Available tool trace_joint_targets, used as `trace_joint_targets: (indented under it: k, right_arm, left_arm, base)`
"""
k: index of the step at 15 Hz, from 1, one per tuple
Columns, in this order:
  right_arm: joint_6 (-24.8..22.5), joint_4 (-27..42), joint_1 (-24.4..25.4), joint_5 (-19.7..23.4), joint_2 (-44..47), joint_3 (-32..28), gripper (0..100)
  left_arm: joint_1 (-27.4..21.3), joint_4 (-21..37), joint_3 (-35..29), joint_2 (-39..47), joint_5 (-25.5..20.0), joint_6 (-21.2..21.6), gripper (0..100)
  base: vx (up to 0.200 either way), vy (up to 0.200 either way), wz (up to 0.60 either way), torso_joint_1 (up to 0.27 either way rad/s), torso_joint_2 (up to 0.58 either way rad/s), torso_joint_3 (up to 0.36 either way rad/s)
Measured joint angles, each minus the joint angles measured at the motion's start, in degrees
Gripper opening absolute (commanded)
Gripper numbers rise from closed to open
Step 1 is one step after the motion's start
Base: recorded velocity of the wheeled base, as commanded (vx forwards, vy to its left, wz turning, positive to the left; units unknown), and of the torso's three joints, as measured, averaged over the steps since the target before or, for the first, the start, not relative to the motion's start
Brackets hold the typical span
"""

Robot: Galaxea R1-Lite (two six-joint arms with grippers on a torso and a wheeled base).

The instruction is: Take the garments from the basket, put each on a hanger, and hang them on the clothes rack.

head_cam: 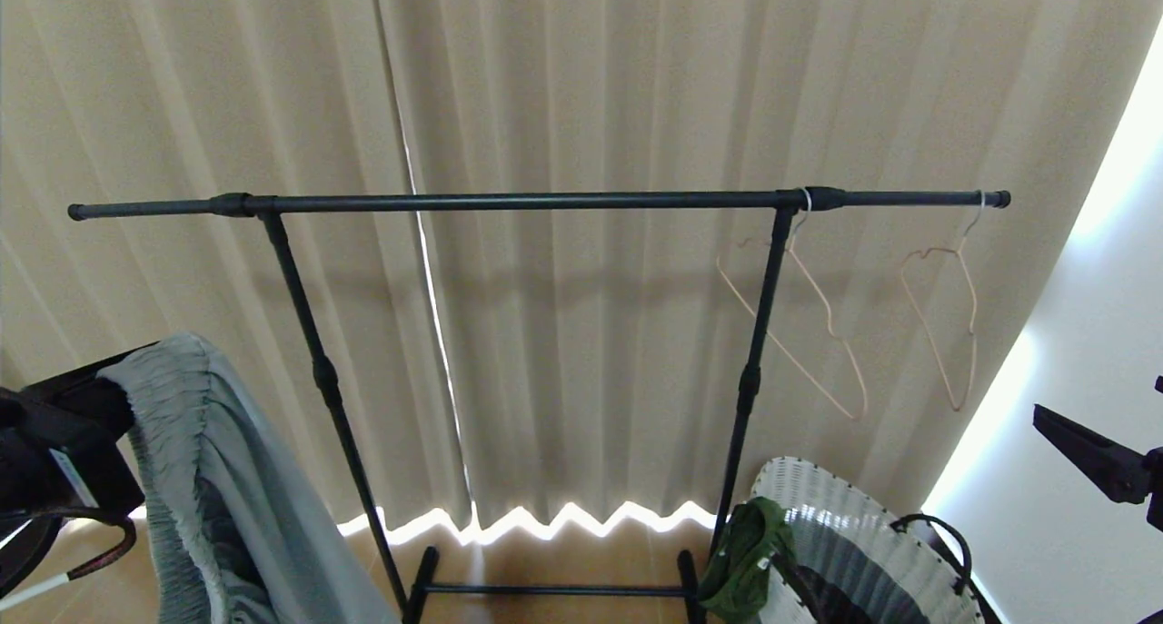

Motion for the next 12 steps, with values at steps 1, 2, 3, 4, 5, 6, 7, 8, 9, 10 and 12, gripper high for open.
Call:
trace_joint_targets:
  k: [1, 2, 3, 4, 5, 6, 7, 8, 9, 10, 12]
  right_arm:
    - [0.05, -0.07, 0.0, 0.02, -0.02, 0.0, 100]
    - [0.05, -0.05, 0.0, 0.05, -0.02, 0.0, 100]
    - [0.0, 0.01, 0.0, 0.05, 0.0, 0.0, 100]
    - [0.0, -0.02, 0.0, 0.05, 0.0, 0.0, 100]
    - [0.0, 0.0, 0.0, 0.02, 0.0, 0.0, 100]
    - [0.0, 0.0, 0.0, 0.05, 0.0, 0.0, 100]
    - [0.0, 0.01, 0.0, 0.05, 0.0, 0.0, 100]
    - [0.0, 0.0, 0.0, 0.02, 0.0, 0.0, 100]
    - [0.0, 0.0, 0.0, -0.01, -0.02, -0.01, 100]
    - [0.02, 0.01, 0.0, -0.06, -0.09, -0.01, 100]
    - [0.05, -0.05, 0.0, -0.01, -0.18, 0.0, 100]
  left_arm:
    - [0.0, 0.02, 0.0, -0.02, 0.0, 0.04, 0]
    - [0.02, 0.02, 0.0, -0.05, 0.05, 0.04, 0]
    - [0.02, 0.02, 0.0, -0.05, 0.02, 0.04, 0]
    - [0.02, 0.02, 0.0, -0.05, 0.02, 0.04, 0]
    - [0.0, 0.02, 0.05, -0.02, 0.02, 0.04, 0]
    - [0.0, 0.0, 0.2, -0.02, 0.0, 0.06, 0]
    - [0.0, 0.05, 0.35, 0.0, 0.02, 0.04, 0]
    - [0.0, 0.02, 0.38, 0.05, 0.02, 0.06, 0]
    - [0.0, -0.02, 0.38, 0.09, 0.0, 0.09, 0]
    - [0.0, 0.07, 0.38, 0.17, -0.02, 0.68, 0]
    - [0.07, 0.18, 0.38, 0.35, 0.05, 1.49, 0]
  base:
    - [0.0, -0.2, 0.0, -0.002, -0.01, 0.002]
    - [0.0, -0.2, 0.0, -0.002, 0.0, -0.002]
    - [0.0, -0.2, 0.0, 0.007, 0.01, 0.002]
    - [0.0, -0.2, 0.0, -0.002, 0.0, 0.002]
    - [0.0, 0.0, 0.0, 0.0, 0.0, 0.0]
    - [0.0, 0.0, 0.0, 0.0, 0.0, 0.0]
    - [0.0, 0.0, 0.0, 0.0, 0.0, 0.0]
    - [0.0, 0.0, 0.0, 0.0, 0.0, 0.0]
    - [0.0, 0.0, 0.0, 0.0, 0.0, 0.0]
    - [0.0, 0.0, 0.0, 0.0, 0.0, 0.0]
    - [0.0, 0.0, 0.0, 0.0, 0.0, 0.0]
